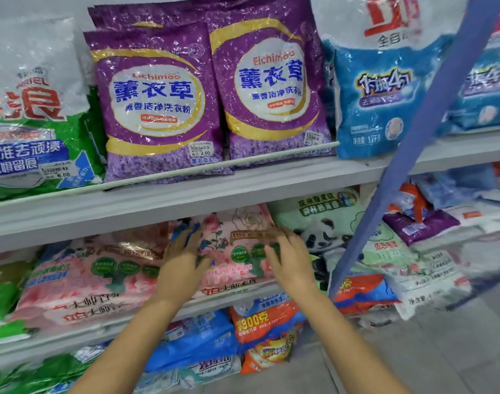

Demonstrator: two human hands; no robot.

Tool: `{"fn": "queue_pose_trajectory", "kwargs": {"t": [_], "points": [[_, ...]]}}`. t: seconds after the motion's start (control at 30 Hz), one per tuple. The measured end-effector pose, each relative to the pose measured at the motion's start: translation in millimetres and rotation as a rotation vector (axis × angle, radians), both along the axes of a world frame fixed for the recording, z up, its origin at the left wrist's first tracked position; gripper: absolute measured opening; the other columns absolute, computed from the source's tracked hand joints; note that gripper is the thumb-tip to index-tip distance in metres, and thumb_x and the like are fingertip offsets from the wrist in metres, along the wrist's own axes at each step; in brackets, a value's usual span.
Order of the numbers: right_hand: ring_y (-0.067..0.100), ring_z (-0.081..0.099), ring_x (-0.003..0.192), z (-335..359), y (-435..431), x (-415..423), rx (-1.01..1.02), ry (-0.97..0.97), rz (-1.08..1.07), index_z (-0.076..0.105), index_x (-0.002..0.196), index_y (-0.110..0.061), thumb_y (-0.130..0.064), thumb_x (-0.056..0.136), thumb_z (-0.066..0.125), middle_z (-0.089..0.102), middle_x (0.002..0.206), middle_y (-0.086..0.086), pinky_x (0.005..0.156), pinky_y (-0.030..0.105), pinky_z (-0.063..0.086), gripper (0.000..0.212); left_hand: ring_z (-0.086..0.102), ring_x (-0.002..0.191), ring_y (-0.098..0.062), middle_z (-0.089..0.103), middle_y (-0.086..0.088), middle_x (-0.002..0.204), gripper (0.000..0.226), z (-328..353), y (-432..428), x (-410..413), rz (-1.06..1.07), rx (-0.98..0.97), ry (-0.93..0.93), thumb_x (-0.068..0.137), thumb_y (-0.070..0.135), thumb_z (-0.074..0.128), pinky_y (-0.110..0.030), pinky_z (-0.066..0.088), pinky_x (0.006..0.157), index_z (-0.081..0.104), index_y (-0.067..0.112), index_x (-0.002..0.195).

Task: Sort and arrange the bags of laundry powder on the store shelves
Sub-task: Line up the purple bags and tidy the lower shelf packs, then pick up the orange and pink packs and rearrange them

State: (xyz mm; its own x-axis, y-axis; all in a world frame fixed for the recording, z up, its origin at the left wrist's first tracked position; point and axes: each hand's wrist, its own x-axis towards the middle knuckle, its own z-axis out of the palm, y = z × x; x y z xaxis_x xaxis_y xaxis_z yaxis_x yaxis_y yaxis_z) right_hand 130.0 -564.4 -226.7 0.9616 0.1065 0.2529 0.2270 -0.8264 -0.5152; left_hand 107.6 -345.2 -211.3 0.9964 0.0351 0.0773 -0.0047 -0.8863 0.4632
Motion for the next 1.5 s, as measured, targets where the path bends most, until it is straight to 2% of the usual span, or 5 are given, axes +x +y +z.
{"fn": "queue_pose_trajectory", "kwargs": {"t": [0.1,0.53,1.03,1.27,1.5], "points": [[0.018,0.052,0.111,22,-36,-38,0.257,-0.062,-0.021,0.059,0.117,-0.011,-0.018,0.095,0.052,0.057,0.118,0.002,0.093,0.029,0.042,0.023,0.057,0.072,-0.013,0.063,-0.01,0.106,0.042,24,-16,-18,0.057,-0.13,-0.058,0.092,0.029,0.06,-0.031,0.049,0.078,0.054,0.009,0.128],[0.0,0.056,0.056,48,-315,-103,0.761,-0.084,-0.228,0.065,0.082,-0.014,0.003,0.089,0.055,0.067,0.067,-0.005,0.054,0.011,0.044,0.022,0.064,0.069,0.004,0.071,0.018,0.081,0.022,38,-176,-76,0.203,-0.768,-0.337,0.09,0.023,0.056,-0.002,0.047,0.059,0.066,0.041,0.086],[0.018,0.062,0.071,20,-390,79,0.033,0.02,-0.005,0.065,0.102,-0.012,-0.02,0.091,0.06,0.062,0.077,-0.004,0.066,0.032,0.051,0.015,0.062,0.062,-0.003,0.07,0.002,0.075,0.018,29,-287,-85,0.323,-0.739,-0.359,0.085,0.032,0.05,-0.011,0.049,0.059,0.068,0.033,0.083],[0.031,0.054,0.112,2,-339,180,-0.467,0.016,0.282,0.043,0.138,-0.017,-0.033,0.09,0.058,0.05,0.134,0.009,0.085,0.036,0.05,0.053,0.061,0.063,-0.009,0.069,-0.003,0.074,0.017,31,-303,-77,0.401,-0.777,-0.349,0.087,0.023,0.052,-0.016,0.049,0.06,0.068,0.015,0.084],[0.034,0.052,0.11,-17,-316,194,-0.626,-0.179,0.232,0.065,0.112,-0.015,-0.063,0.077,0.059,0.056,0.12,0.016,0.09,0.04,0.04,0.059,0.062,0.06,-0.008,0.07,-0.006,0.076,0.017,40,-311,-76,0.439,-0.778,-0.317,0.085,0.021,0.053,-0.014,0.05,0.057,0.069,0.014,0.084]]}}
